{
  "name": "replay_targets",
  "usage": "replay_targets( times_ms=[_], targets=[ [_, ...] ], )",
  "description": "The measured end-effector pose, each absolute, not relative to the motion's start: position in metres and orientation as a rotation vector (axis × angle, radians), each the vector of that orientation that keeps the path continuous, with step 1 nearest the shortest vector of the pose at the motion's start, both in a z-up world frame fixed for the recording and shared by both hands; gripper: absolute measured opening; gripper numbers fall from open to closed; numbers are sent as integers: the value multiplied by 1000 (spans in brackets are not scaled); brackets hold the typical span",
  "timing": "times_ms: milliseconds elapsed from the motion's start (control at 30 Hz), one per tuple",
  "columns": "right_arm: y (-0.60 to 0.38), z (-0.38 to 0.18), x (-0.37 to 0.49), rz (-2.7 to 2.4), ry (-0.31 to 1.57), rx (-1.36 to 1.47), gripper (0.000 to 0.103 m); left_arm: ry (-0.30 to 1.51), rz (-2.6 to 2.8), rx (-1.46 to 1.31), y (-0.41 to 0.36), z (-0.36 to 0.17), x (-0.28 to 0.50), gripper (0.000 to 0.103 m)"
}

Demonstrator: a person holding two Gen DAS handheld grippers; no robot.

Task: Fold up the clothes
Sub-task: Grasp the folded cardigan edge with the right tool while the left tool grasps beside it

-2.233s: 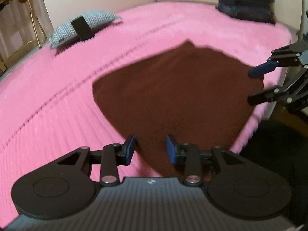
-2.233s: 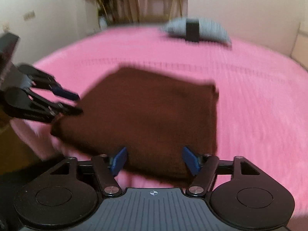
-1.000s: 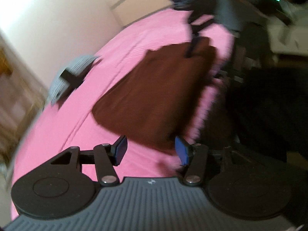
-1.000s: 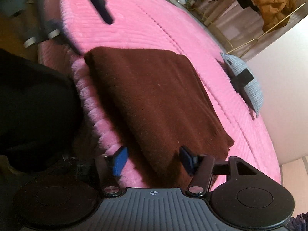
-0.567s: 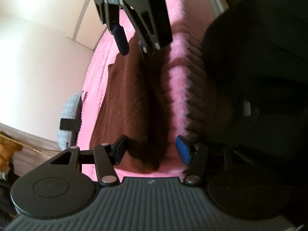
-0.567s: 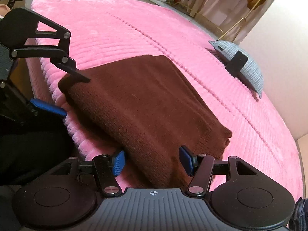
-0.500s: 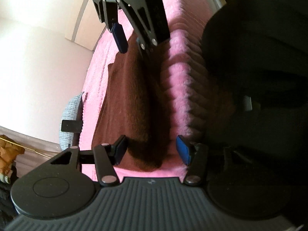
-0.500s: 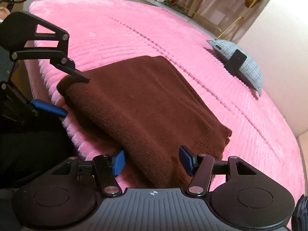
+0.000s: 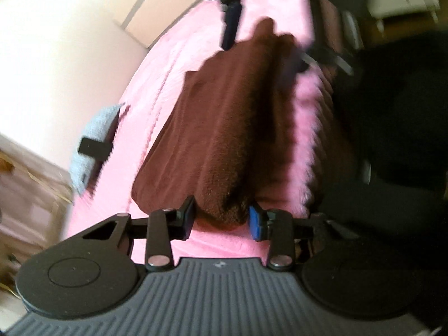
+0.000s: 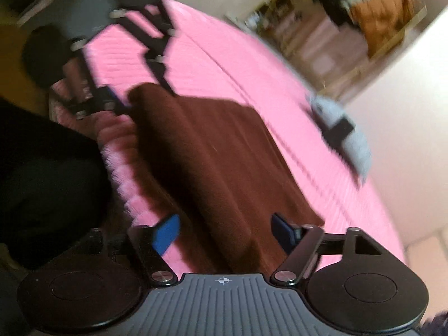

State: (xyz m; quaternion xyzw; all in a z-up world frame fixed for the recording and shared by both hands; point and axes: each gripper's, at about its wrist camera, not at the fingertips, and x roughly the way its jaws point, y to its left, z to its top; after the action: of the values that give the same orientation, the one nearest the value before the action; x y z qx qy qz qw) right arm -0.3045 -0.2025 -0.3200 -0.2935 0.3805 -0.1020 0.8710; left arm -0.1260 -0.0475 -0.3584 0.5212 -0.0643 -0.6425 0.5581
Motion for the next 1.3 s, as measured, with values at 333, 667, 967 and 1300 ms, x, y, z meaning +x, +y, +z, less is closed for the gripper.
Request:
replay_targets(
  times_ms=[333, 667, 967, 1300],
  targets=[
    [-198, -342, -273, -197, 810, -792, 36, 2, -1550, 1110, -46, -343, -114, 42],
    [-199, -296, -271, -207, 808, -570, 20, -395, -1412, 1307, -25, -367, -167, 62],
    [-185, -287, -293, -228, 783, -524, 20, -483, -1328, 1385, -54, -371, -177, 28],
    [-171, -323, -331, -304, 770, -708, 81, -44, -1530, 1137, -76, -307, -128, 25]
  ],
)
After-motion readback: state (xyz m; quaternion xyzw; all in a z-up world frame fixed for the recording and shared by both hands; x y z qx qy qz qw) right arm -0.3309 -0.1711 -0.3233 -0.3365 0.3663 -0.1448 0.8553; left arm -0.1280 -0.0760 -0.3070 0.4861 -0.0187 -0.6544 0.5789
